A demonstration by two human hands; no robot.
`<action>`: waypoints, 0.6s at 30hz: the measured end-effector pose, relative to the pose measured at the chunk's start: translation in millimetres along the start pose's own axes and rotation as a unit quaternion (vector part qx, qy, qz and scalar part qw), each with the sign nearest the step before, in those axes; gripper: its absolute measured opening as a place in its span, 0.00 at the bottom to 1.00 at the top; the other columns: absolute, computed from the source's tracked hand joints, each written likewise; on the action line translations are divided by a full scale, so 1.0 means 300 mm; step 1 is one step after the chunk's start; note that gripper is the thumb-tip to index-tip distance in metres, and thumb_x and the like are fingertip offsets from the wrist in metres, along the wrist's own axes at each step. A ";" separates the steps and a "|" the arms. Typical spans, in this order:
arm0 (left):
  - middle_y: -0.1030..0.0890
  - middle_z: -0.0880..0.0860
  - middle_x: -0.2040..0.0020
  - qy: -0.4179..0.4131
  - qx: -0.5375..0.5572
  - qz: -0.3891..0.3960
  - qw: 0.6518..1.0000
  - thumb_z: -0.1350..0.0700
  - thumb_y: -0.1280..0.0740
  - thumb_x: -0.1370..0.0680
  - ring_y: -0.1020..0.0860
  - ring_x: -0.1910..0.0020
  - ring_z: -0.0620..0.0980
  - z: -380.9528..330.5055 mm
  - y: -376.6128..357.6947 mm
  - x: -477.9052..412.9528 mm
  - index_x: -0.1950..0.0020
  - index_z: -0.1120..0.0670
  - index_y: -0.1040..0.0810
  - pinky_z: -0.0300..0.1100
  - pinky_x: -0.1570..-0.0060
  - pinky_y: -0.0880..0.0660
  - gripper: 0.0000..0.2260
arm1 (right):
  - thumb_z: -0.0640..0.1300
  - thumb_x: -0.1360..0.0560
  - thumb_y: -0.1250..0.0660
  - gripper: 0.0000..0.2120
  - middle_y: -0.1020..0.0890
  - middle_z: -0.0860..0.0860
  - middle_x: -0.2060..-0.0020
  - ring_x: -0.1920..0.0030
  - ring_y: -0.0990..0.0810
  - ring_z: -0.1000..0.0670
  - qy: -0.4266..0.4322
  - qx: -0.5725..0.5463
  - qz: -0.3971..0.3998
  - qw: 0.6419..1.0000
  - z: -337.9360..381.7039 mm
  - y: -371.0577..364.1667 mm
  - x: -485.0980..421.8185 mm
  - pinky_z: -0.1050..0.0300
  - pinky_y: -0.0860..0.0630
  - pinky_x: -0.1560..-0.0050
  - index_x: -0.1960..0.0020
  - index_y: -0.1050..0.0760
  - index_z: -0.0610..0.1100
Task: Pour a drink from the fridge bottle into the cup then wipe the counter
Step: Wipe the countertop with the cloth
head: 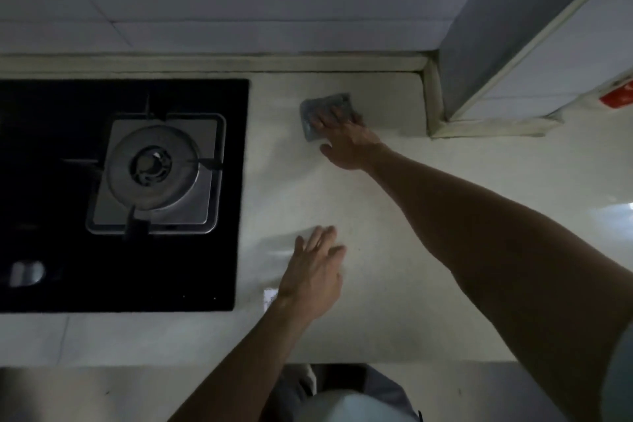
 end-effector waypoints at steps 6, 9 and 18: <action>0.46 0.54 0.20 0.003 -0.010 0.054 0.998 0.58 0.39 0.21 0.49 0.21 0.55 -0.001 0.030 -0.046 0.25 0.54 0.32 0.55 0.25 0.44 0.22 | 0.53 0.20 0.47 0.31 0.52 0.51 0.21 0.21 0.54 0.45 -0.029 0.012 -0.007 0.999 -0.101 0.045 -0.152 0.41 0.50 0.25 0.20 0.55 0.52; 0.46 0.53 0.20 0.011 0.003 0.067 0.998 0.57 0.38 0.20 0.49 0.21 0.54 -0.004 0.041 -0.048 0.25 0.54 0.31 0.54 0.24 0.43 0.22 | 0.52 0.19 0.47 0.30 0.49 0.50 0.21 0.21 0.52 0.44 -0.021 0.021 -0.024 0.999 -0.132 0.056 -0.139 0.42 0.49 0.25 0.20 0.53 0.51; 0.48 0.53 0.19 0.006 0.022 0.058 0.998 0.59 0.41 0.19 0.50 0.20 0.55 0.011 0.021 -0.041 0.25 0.51 0.33 0.55 0.24 0.42 0.22 | 0.53 0.22 0.44 0.30 0.43 0.48 0.22 0.22 0.47 0.42 -0.089 -0.010 -0.071 0.993 -0.278 -0.005 0.129 0.38 0.45 0.26 0.22 0.47 0.49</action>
Point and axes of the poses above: each hand's wrist, its own x-axis away from the middle knuckle, its own y-axis out of the back of the hand, z = x × y, the point moved 5 cm from there along -x, towards the middle knuckle
